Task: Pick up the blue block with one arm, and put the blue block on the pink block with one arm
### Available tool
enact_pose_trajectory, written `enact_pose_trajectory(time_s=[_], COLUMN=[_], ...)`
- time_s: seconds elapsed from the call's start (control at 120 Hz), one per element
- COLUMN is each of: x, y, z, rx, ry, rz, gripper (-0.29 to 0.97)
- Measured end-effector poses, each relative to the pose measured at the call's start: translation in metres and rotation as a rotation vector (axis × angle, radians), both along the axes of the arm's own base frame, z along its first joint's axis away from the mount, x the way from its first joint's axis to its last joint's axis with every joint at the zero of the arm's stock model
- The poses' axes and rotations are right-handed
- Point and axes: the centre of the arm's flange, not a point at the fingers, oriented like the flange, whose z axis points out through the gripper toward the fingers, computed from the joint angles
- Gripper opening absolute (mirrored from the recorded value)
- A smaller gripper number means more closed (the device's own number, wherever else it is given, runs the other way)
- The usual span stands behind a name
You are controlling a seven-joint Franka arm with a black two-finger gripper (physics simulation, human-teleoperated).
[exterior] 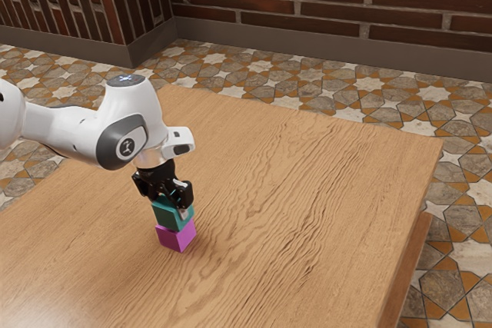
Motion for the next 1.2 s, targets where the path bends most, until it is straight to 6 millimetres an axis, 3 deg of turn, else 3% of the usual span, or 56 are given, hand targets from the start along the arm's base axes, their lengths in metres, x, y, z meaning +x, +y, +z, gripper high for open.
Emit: enact_pose_trajectory(time_s=[0.433,0.633,0.85,0.867,0.9,0.925,0.95,0.967,1.0,1.042,1.133,1.2], x=[0.0,0.001,0.002,0.003,0.009,0.02,0.037,0.043,0.046,0.045,0.034,0.021], y=[0.013,0.016,0.012,0.012,0.011,0.011,0.011,0.011,0.01,0.01,0.013,0.017], z=[0.0,-0.002,0.005,0.011,0.044,0.091,0.159,0.194,0.235,0.254,0.267,0.287], rx=[0.001,0.002,0.003,0.003,0.006,0.007,0.006,0.007,0.008,0.011,0.018,0.024], ry=[0.0,0.004,-0.01,-0.021,-0.073,-0.144,-0.234,-0.272,-0.295,-0.274,-0.193,-0.165], rz=[0.024,0.023,0.009,0.008,0.003,0.0,-0.001,-0.002,-0.005,-0.009,-0.01,-0.006], gripper=[0.38,0.55,0.63,0.64,0.64,0.65,0.65,0.65,0.66,0.66,0.67,0.67])
